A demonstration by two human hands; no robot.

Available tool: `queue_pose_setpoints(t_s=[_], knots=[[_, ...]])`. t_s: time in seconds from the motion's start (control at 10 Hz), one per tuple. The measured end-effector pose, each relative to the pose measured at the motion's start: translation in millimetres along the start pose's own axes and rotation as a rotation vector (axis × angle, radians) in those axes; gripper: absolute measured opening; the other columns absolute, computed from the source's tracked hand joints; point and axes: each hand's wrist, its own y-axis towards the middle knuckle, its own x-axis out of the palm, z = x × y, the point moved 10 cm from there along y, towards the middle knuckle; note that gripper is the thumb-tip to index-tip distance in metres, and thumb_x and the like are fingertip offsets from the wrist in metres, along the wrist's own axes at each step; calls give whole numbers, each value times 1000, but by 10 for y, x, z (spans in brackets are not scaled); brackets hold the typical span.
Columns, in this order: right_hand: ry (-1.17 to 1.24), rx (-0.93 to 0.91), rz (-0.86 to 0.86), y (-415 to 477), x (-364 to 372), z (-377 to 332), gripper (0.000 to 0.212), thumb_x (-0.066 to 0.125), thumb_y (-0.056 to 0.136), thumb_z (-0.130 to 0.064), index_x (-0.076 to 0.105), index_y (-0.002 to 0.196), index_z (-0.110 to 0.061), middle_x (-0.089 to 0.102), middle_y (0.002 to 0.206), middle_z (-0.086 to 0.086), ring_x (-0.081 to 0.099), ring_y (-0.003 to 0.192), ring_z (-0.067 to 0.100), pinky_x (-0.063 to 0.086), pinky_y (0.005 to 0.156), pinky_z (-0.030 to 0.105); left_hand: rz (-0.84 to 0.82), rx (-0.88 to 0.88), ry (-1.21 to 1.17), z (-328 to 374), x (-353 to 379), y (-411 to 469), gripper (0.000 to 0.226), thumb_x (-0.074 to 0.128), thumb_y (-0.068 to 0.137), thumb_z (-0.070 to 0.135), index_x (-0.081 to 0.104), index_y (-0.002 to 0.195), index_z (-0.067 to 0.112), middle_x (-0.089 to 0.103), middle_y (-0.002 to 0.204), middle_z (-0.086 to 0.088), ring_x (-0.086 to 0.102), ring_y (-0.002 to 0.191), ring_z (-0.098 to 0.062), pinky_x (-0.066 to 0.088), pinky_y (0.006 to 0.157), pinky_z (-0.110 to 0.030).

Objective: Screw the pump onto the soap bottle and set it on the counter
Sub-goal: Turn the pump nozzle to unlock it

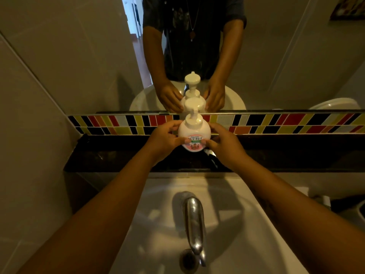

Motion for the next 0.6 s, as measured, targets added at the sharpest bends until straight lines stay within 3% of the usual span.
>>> queue_pose_setpoints(t_s=[0.1, 0.2, 0.4, 0.5, 0.6], knots=[[-24, 10, -2, 147, 74, -52, 53, 66, 83, -24, 46, 132, -24, 57, 134, 5, 54, 120, 26, 47, 99, 49, 23, -18, 11, 5, -138, 76, 46, 79, 72, 11, 57, 109, 26, 65, 109, 4, 66, 98, -12, 57, 74, -23], [-41, 10, 4, 203, 163, -4, 54, 66, 83, -25, 46, 132, -23, 56, 135, 4, 53, 122, 27, 45, 101, 48, 52, -41, 18, -49, -190, 98, 43, 80, 71, 11, 54, 102, 27, 64, 104, 6, 66, 92, -9, 56, 68, -19], [-236, 84, 172, 140, 164, 247, 56, 70, 78, -36, 47, 129, -32, 56, 134, 4, 46, 126, 31, 39, 103, 54, 99, -61, 85, -199, -147, 68, 49, 78, 74, 11, 54, 117, 15, 61, 123, -8, 62, 107, -24, 56, 78, -29], [-291, 54, 199, 109, 138, 250, 58, 71, 75, -43, 46, 127, -36, 56, 133, 4, 46, 126, 31, 38, 101, 52, 78, -68, 101, -246, -151, 57, 57, 79, 73, 17, 51, 122, 15, 58, 128, -6, 60, 110, -23, 56, 75, -27], [-457, 55, 232, 22, -12, 314, 58, 65, 76, -53, 46, 126, -31, 58, 130, 3, 51, 122, 28, 44, 98, 50, 198, -38, 330, -283, -347, -94, 57, 77, 76, 33, 51, 125, 21, 55, 129, -3, 55, 108, -16, 47, 79, -24]])
